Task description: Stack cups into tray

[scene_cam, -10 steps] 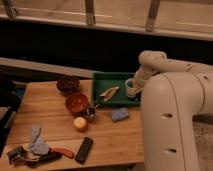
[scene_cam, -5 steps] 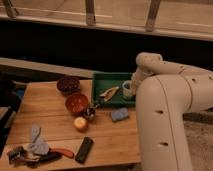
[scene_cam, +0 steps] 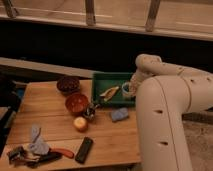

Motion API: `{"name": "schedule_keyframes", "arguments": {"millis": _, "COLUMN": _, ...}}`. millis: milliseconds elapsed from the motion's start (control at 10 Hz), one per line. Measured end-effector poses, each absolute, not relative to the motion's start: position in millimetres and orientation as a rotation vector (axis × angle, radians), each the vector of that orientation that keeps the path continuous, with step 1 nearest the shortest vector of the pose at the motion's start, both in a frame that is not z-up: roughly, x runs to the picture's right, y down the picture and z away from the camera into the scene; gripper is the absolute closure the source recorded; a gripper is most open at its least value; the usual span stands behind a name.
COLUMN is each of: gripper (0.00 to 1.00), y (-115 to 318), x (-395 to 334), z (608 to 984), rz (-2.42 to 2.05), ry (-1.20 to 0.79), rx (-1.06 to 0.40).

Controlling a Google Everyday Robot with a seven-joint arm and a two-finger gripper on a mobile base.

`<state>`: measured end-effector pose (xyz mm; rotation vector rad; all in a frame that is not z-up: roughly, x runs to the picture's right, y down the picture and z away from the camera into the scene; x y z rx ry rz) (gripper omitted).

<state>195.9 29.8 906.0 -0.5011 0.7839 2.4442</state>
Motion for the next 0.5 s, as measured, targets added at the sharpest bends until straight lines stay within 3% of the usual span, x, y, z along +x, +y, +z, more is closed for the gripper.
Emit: {"name": "schedule_keyframes", "arguments": {"millis": 500, "gripper": 0.39, "y": 5, "x": 194, "z": 878, "rz": 2.44, "ry": 0.706, "rx": -0.453}}
